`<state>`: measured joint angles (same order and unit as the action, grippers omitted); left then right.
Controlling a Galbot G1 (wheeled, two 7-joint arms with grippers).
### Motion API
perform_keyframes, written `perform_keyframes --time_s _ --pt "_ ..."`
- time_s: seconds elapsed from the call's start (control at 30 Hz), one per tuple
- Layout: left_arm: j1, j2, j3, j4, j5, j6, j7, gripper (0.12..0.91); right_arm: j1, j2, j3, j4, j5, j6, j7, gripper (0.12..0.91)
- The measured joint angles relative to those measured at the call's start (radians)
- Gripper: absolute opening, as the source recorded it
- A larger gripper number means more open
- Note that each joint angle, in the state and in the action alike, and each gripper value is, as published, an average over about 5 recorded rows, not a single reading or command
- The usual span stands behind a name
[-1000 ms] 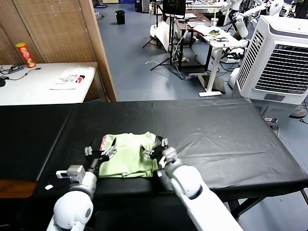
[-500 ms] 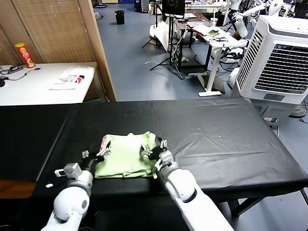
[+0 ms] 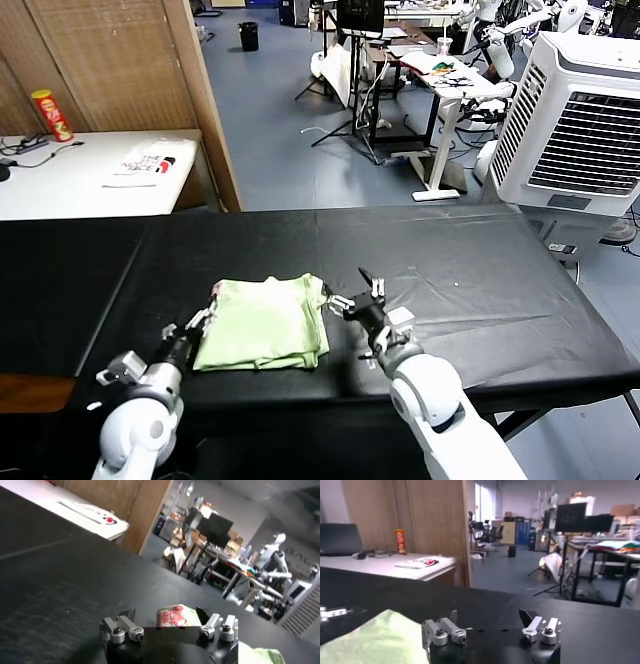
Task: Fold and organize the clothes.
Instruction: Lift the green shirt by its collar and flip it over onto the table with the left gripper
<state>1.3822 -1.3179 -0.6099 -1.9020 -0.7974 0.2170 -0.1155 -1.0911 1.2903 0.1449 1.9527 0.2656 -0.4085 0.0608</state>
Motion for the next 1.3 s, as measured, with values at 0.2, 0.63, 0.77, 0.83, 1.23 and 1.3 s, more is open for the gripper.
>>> perform_keyframes --time_s 0.2,0.63,0.77,0.83,1.23,1.3 --pt "0.032 -0.036 -0.005 0.001 -0.028 -0.013 0.006 0.798 -0.012 0.002 0.002 0.013 -0.002 0.005 -0.002 0.798" --pt "0.035 -0.076 -0.004 0.024 -0.091 -0.002 0.020 0.425 -0.046 0.004 0.011 0.028 -0.032 0.026 -0.004 0.798" --pt "0.030 -0.080 -0.004 0.021 -0.092 0.001 0.018 0.215 -0.058 0.014 0.012 0.028 -0.044 0.030 -0.005 0.798" --pt "0.027 -0.078 -0.004 0.012 -0.071 0.002 0.015 0.157 -0.065 0.020 0.012 0.028 -0.056 0.031 -0.007 0.798" --pt "0.000 0.024 -0.044 -0.032 0.184 0.110 -0.019 0.145 -0.117 0.037 0.048 0.035 -0.128 0.055 -0.014 0.798" --pt "0.002 0.066 -0.057 -0.031 0.217 0.115 -0.017 0.145 -0.124 0.037 0.055 0.035 -0.131 0.058 -0.013 0.798"
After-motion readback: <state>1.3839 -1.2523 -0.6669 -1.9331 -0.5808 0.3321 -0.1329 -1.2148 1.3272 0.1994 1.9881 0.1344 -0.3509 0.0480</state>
